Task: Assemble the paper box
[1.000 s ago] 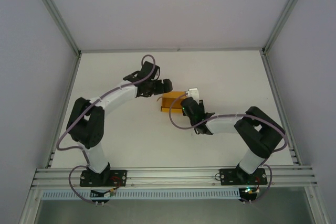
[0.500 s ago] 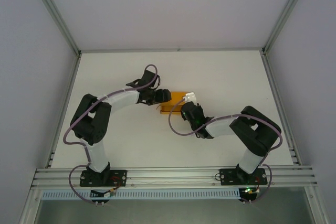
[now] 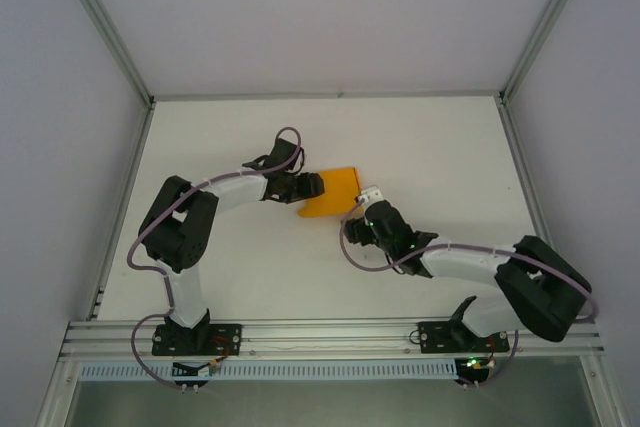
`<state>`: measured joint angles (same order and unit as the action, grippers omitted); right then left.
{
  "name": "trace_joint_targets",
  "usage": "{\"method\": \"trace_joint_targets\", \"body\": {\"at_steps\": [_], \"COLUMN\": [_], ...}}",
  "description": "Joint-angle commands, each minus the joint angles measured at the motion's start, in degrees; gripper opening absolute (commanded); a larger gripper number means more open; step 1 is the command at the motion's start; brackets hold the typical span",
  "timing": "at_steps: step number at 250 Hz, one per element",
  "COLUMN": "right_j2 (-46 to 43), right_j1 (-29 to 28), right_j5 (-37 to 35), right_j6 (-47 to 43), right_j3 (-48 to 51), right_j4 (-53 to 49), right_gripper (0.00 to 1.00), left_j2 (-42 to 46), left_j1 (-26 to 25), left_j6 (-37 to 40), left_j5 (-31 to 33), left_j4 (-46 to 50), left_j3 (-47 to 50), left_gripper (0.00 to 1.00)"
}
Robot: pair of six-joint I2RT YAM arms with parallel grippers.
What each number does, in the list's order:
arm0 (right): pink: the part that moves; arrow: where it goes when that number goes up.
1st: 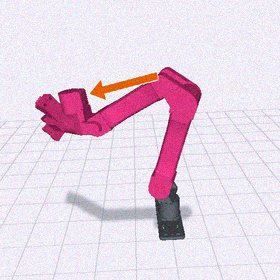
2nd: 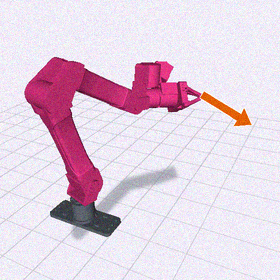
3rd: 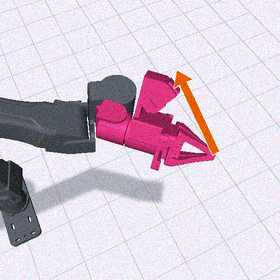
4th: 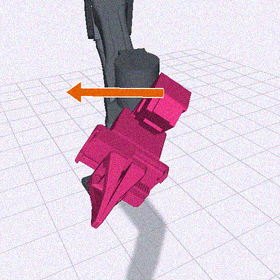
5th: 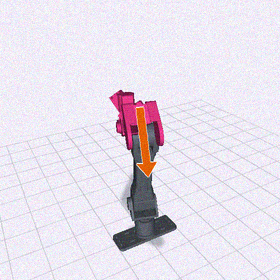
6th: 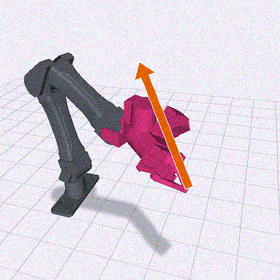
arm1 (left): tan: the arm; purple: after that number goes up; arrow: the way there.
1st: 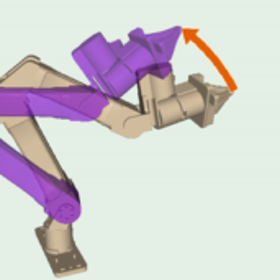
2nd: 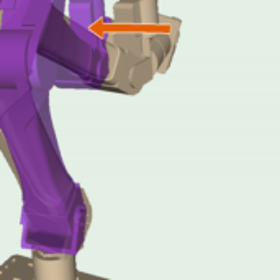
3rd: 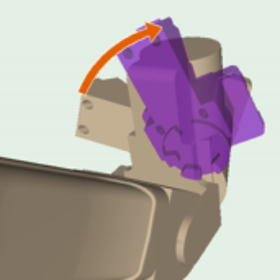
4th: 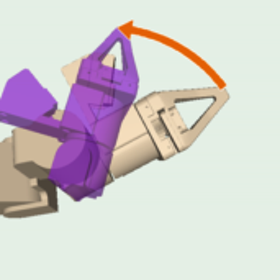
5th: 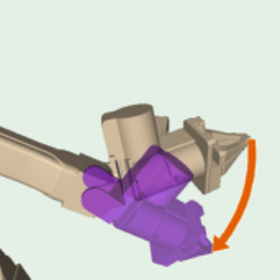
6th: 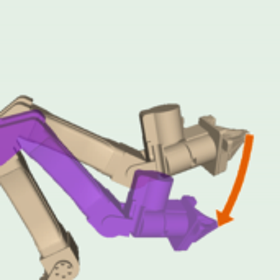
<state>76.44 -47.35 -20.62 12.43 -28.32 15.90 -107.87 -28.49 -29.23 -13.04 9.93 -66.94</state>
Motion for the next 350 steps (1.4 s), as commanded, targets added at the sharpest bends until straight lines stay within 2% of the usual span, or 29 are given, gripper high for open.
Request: {"method": "trace_joint_targets", "body": {"at_steps": [1,18,33,71,130,150,186,250,264,293,330,350], "right_j2": [-2.7,-3.4,-3.2,-1.0,10.0,14.1,21.3,28.6,30.2,33.4,36.3,37.3], "right_j1": [0.1,1.5,4.4,13.4,23.2,25.1,27.9,30.2,30.2,30.2,30.2,30.2], "right_j5": [4.3,3.8,6.1,17.5,31.8,36.3,43.9,57.7,60.2,64.6,70.0,71.6], "right_j6": [2.7,5.2,7.6,12.9,17.3,17.8,18.6,19.8,20.7,22.5,24.4,25.3], "right_j3": [-1.6,-4.8,-8.1,-13.8,-24.7,-27.2,-31.1,-33.8,-34.6,-36.1,-37.9,-38.6], "right_j4": [-6.3,-10.1,-13.4,-16.3,-24.2,-24.5,-24.9,-20.6,-19.9,-17.5,-14.0,-12.8], "right_gripper": [0.89,1.00,1.00,1.00,1.00,1.00,1.00,1.00,0.98,0.87,0.78,0.70], "left_j2": [-2.8,-3.2,-3.5,-3.9,-4.4,-4.4,-5.5,-7.4,-7.4,-7.9,-8.3,-8.2], "left_j1": [1.1,1.4,1.8,3.7,6.2,7.2,8.8,11.7,11.7,11.8,11.9,11.9], "left_j6": [-0.1,-0.1,-0.4,-2.3,-3.2,-3.0,-4.3,-4.8,-4.6,-4.4,-4.2,-4.1], "left_j5": [1.1,0.6,0.3,-3.2,-7.2,-8.3,-14.4,-21.5,-21.7,-22.1,-23.2,-23.3], "left_j4": [2.3,1.9,1.2,-2.9,-7.3,-9.0,-14.7,-20.5,-20.6,-21.0,-21.8,-22.1], "left_j3": [1.5,1.8,2.4,5.4,8.7,9.9,12.2,14.6,14.6,14.4,14.7,14.6], "left_gripper": [0.51,0.50,0.46,0.38,0.28,0.24,0.20,0.20,0.20,0.20,0.21,0.22]}}
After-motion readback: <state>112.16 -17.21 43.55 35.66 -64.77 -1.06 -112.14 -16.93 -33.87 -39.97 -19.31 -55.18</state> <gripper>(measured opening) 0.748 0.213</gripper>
